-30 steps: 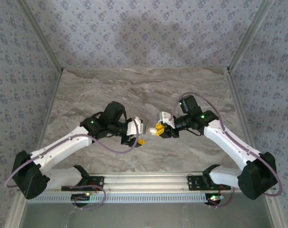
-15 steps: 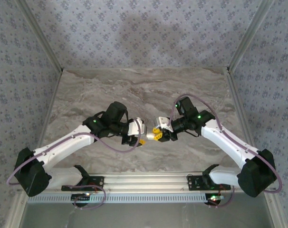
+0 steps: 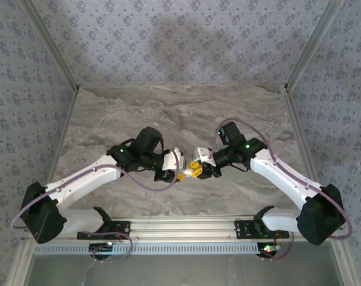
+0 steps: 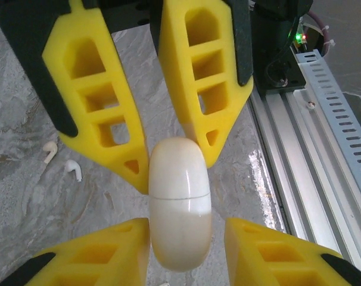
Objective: Insert the wireless bluetooth earbuds into the charging case
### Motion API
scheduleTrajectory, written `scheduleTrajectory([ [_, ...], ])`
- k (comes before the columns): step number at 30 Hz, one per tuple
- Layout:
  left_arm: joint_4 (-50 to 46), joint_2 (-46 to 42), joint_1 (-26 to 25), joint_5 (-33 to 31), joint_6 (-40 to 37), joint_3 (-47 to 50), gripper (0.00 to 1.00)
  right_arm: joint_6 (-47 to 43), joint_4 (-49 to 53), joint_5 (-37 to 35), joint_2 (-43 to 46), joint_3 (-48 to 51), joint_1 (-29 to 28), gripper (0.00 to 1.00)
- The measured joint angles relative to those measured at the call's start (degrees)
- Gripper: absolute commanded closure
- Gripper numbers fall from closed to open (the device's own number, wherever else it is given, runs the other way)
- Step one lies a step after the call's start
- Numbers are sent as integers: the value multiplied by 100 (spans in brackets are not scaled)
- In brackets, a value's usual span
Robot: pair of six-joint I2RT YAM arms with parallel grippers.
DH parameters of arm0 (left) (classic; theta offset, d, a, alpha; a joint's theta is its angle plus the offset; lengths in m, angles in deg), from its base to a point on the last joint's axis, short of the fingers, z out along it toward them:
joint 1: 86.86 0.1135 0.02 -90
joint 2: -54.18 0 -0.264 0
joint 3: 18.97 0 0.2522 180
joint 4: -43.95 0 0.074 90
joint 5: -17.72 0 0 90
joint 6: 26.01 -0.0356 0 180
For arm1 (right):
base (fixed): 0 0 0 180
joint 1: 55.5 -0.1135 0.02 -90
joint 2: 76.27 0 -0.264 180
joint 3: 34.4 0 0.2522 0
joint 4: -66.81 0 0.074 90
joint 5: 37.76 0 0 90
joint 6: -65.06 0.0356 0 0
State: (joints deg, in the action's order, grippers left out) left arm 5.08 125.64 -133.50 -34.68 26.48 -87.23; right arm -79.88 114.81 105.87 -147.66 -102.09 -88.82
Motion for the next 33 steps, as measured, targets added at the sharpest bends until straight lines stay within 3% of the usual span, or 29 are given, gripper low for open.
scheduleTrajectory([
  [10, 0, 0, 2, -17, -42, -9, 81, 24, -13, 7, -9, -2, -31, 77],
  [14, 98, -2, 0, -31, 46, -7, 87, 164, -153, -20, 63, 48, -15, 58],
  [19, 1257, -164, 20, 28, 645, 581, 90, 782, -1123, 149, 710, 658, 299, 46],
  [25, 2771, -278, 57, 79, 1530, 1471, 90, 1845, -2343, 437, 1655, 1633, 848, 42],
  [33, 3731, -278, 57, 337, 2033, 1493, 90, 2599, -3185, 737, 1661, 1729, 855, 42],
])
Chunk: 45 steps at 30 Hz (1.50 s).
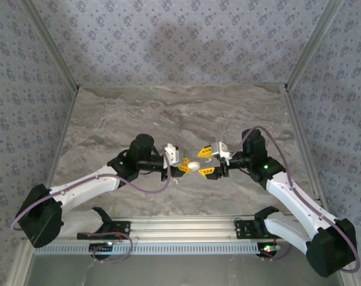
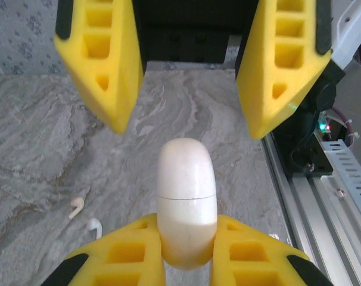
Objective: Insert the wireless bluetooth earbuds into the charging case
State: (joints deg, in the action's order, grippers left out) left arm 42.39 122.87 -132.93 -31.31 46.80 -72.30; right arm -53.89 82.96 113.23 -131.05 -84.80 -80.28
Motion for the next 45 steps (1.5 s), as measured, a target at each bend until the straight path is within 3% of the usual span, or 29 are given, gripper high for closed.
scheduleTrajectory([
  [6, 208, 0, 0, 42, 168, 0, 90, 157, -138, 90, -321, -24, -90, 50],
  [11, 267, -2, 0, 61, 192, 0, 89, 184, -164, 205, -490, -122, -103, 68],
  [17, 120, -2, 4, 111, 72, -44, 71, -151, 321, 271, -533, -367, -109, 83],
  [22, -522, 4, 4, 127, -229, -310, 65, -588, 977, 107, -584, -723, -214, 84],
  [42, -1163, 11, 11, 125, -485, -439, 68, -1121, 1759, -203, -964, -1130, -494, 84],
  [45, -1161, 11, 11, 116, -485, -444, 75, -1119, 1764, -208, -984, -1130, -501, 84],
])
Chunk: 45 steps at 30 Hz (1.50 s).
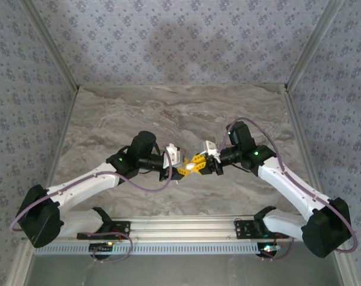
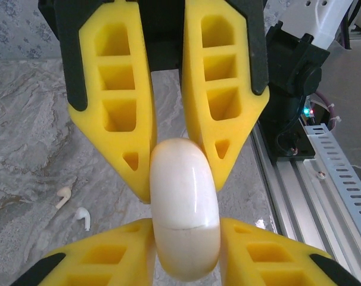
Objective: Insert the wireless bluetooth earbuds into the charging case
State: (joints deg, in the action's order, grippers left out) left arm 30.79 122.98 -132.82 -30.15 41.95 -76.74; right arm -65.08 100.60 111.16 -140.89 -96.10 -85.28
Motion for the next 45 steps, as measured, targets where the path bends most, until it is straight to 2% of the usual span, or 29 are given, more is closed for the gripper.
scheduleTrajectory([
  [1, -2, 4, 4, 2, -2, 0, 77, 0, 2, -9, 0, 0, -4, 83],
  [6, 2, 20, 11, -35, 2, 0, 82, 72, -15, -66, 0, 0, 24, 67],
  [22, 28, 31, 22, -212, 87, 2, 83, 999, -960, -345, 66, 142, 544, 58],
  [32, 946, -17, 175, -275, 664, 590, 84, 1705, -1263, -442, 310, 232, 824, 47],
  [36, 1351, -17, 509, -415, 1187, 931, 84, 2238, -1134, -833, 503, 192, 872, 44],
  [39, 1620, -24, 688, -658, 1530, 1088, 84, 2677, -726, -1445, 422, -31, 741, 45],
  [42, 1794, -127, 868, -916, 1906, 1318, 84, 3187, -197, -2203, 125, -431, 450, 50],
  [45, 1849, -216, 1078, -1102, 2223, 1495, 84, 3716, 337, -2848, -385, -881, 149, 52],
])
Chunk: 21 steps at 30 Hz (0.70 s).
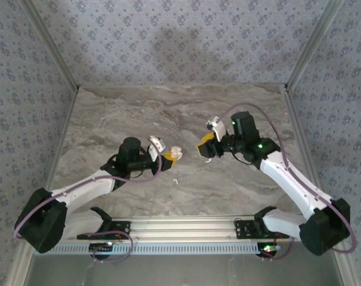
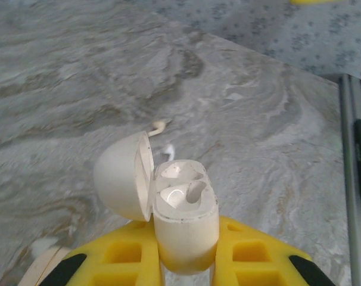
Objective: Insert the wireless bluetooth earbuds into the charging case
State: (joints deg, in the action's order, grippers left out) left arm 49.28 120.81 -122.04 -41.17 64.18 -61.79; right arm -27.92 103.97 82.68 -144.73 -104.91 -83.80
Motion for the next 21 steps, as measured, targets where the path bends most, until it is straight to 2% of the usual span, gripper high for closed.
scheduleTrajectory([
  [7, -103, -330, 684, -533, 756, 363, 84, 1095, 1349, -1056, -1547, -1091, -684, 54],
  [11, -262, -470, 852, -791, 1036, 428, 84, 1532, 1873, -1530, -2354, -1792, -1226, 53],
  [15, -361, -669, 1008, -1069, 1290, 595, 84, 1742, 2087, -1683, -2959, -2238, -1596, 53],
  [21, -778, -1200, 1200, -1462, 1556, 887, 84, 1919, 2367, -1781, -3917, -2734, -1764, 52],
])
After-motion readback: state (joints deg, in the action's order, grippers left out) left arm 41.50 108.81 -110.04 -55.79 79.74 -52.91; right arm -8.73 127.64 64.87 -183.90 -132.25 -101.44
